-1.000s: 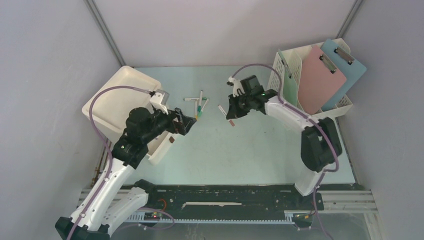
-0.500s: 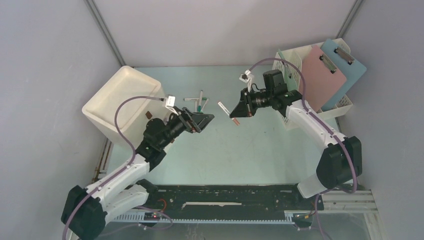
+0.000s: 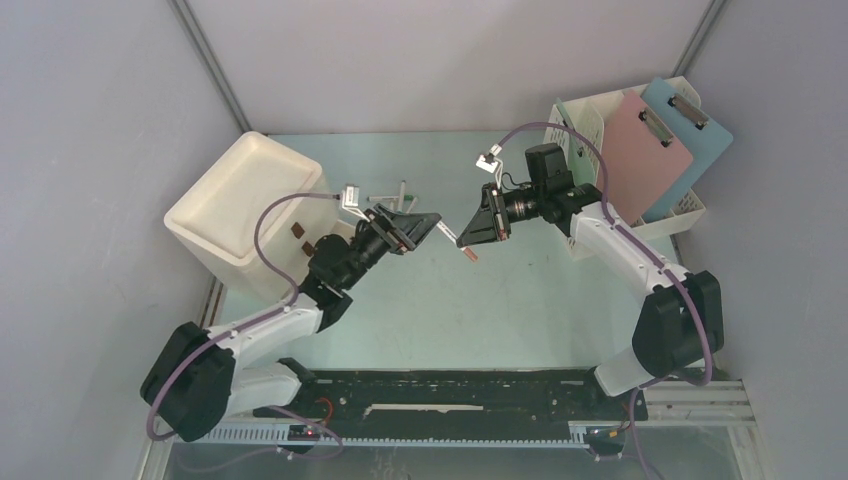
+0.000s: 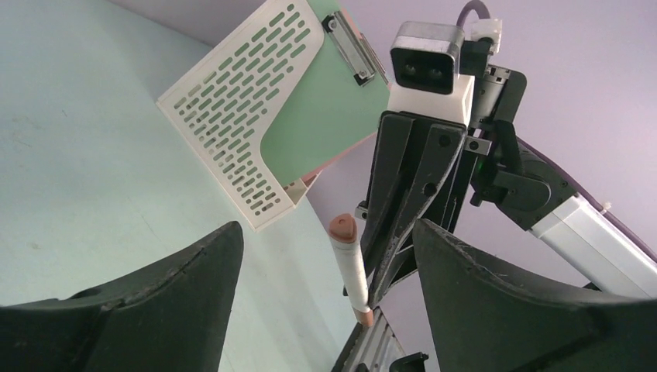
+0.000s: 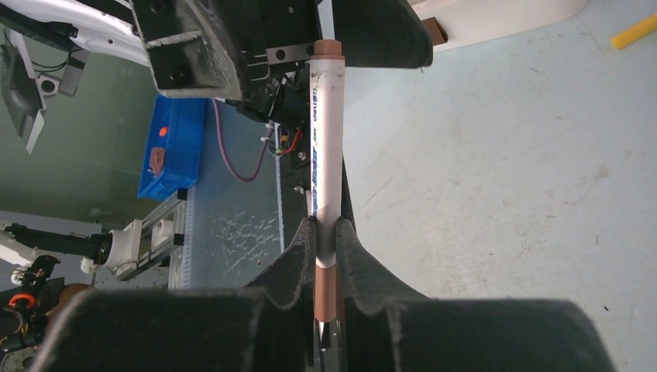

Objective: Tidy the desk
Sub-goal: Pick up the stationery from the center of the board, then place the stationery in the drawer.

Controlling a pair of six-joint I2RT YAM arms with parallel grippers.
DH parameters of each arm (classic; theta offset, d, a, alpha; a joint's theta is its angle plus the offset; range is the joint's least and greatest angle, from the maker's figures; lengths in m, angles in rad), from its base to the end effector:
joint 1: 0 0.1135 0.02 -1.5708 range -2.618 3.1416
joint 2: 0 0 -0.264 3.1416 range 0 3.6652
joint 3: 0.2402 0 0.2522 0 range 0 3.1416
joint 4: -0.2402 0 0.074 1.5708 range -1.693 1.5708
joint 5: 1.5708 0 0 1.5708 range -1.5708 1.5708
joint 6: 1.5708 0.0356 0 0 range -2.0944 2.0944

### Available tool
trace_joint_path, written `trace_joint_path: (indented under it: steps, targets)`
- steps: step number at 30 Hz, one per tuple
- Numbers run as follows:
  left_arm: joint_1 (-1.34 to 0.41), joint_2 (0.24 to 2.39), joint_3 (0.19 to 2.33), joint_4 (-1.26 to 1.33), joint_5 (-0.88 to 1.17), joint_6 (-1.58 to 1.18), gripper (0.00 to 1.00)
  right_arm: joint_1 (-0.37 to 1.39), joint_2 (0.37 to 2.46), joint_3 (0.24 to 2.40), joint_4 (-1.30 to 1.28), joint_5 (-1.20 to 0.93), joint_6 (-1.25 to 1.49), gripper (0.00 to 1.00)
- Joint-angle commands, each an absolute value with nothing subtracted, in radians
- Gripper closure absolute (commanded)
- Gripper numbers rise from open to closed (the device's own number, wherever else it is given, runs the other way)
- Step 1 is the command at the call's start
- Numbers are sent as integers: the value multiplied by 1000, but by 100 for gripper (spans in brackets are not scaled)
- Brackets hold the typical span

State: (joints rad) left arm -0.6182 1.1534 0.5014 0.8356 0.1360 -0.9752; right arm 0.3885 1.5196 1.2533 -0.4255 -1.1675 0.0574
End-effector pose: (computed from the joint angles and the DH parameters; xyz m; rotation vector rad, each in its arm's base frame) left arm 0.2022 -0.1497 0.2738 -0.1492 1.5369 -1.3969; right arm 0.2896 0.1539 0.3145 -0.9756 1.9367 1.5494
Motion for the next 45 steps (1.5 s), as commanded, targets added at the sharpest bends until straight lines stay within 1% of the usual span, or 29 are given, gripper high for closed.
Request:
trace_joint_path:
  steps: [1,4,7,10,14,19,20,22,25,27,31,35,40,45]
  targets:
    - [-649,1182,551,928,121,-1014,17,396,1500,1261,-394,-1213,71,100]
    - [-667,1206,560,956,132,-1024,23,396,1512,1261,-394,-1208,71,100]
    - [-684,1231,561,984,137,-1037,37,395,1521,1261,-395,-1203,70,100]
    - [-691,1254,559,1004,146,-1047,48,395,1525,1261,-399,-1201,61,100]
    - [-692,1282,549,1039,157,-1063,68,395,1532,1261,-407,-1203,44,100]
    - [-693,1292,549,1054,167,-1056,96,394,1533,1261,-419,-1193,21,100]
    - [-693,1289,548,1054,167,-1050,99,395,1533,1262,-424,-1190,13,96]
    - [-692,1280,543,1048,165,-1034,100,394,1529,1261,-436,-1181,2,81]
    - [-691,1251,548,955,151,-979,100,394,1516,1266,-482,-1175,-79,57]
    - [-688,1226,557,855,135,-925,100,392,1515,1301,-560,-1149,-151,48]
    - [-667,1166,546,719,115,-848,100,383,1502,1332,-659,-1098,-238,35]
    - [-627,1098,521,621,116,-802,100,377,1489,1332,-678,-1099,-278,30]
    - [-600,1020,504,513,110,-740,100,377,1468,1333,-702,-1064,-350,30]
    - [-600,971,558,320,106,-640,100,363,1454,1332,-727,-1063,-418,30]
